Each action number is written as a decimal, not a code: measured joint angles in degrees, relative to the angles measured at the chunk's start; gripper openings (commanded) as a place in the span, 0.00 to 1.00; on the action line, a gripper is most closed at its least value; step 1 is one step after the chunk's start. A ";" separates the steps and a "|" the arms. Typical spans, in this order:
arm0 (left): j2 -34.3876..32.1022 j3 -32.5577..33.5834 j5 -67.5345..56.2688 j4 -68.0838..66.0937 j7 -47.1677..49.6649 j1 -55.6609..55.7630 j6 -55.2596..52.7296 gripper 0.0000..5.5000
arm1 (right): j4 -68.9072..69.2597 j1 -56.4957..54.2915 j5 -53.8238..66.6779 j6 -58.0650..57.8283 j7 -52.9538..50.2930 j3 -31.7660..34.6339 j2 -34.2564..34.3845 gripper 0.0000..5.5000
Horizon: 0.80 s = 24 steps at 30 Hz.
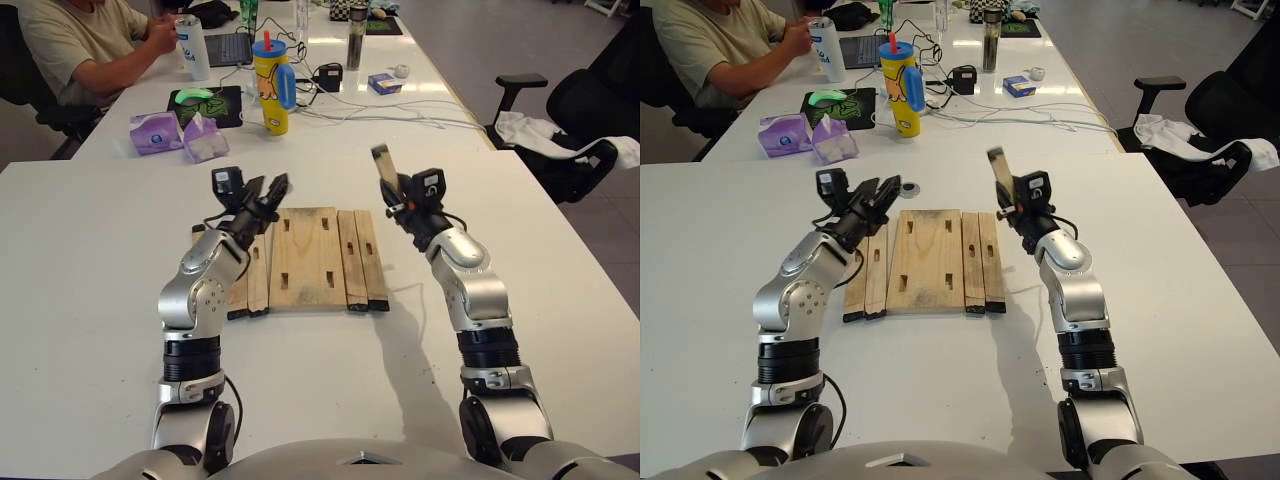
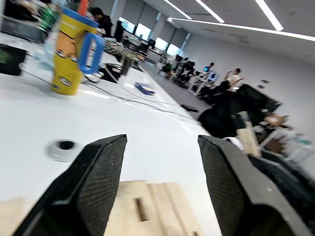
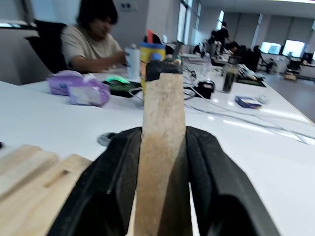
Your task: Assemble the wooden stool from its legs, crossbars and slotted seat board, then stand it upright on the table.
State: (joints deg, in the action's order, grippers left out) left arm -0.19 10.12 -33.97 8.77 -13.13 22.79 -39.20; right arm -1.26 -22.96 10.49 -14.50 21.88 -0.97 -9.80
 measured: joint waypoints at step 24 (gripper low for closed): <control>-1.12 4.54 -18.92 -1.99 -0.99 5.94 -8.37 0.13 | 8.04 3.20 9.09 -2.42 12.49 -4.90 0.59 0.24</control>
State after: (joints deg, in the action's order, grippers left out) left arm -1.30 14.66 -52.89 6.79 -14.11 28.73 -47.57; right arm 6.78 -19.76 19.57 -16.92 34.36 -5.87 -9.21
